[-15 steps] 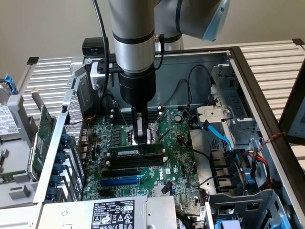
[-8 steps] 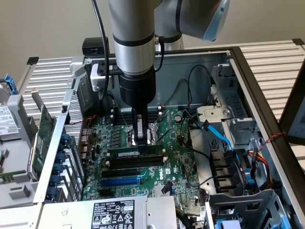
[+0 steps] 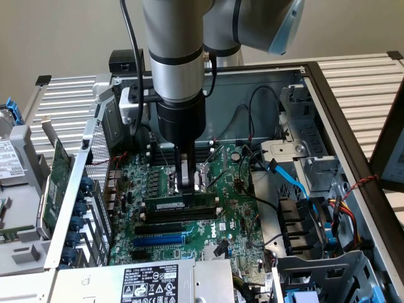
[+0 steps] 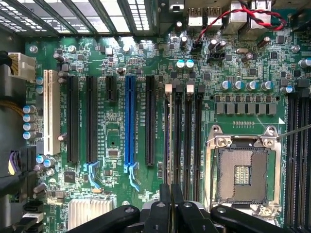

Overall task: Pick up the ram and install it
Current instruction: 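Insert the ram into the slot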

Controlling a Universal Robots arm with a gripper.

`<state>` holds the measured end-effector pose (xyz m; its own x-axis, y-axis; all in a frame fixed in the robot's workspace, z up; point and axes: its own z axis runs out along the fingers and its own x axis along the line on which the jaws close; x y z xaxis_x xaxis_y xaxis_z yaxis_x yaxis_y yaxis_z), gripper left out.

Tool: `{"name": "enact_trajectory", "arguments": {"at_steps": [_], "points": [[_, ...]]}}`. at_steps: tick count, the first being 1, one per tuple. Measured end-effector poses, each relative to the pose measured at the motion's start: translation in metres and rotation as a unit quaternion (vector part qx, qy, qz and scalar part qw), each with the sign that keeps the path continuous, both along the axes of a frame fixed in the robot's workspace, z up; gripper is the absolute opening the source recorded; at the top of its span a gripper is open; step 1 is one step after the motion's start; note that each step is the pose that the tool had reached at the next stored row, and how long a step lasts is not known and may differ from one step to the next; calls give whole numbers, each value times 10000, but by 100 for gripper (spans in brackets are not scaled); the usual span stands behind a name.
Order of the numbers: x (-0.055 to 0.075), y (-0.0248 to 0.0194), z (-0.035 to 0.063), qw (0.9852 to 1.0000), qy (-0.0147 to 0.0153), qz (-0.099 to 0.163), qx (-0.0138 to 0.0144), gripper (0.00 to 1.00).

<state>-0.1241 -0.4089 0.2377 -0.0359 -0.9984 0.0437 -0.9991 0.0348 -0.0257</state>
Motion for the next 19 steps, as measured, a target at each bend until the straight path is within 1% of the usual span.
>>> {"name": "enact_trajectory", "arguments": {"at_steps": [6,19], "points": [[-5,-3,-11,10000,-6,0,-1,13],[-7,-6,-26,10000,-8,-5,0,13]]}}
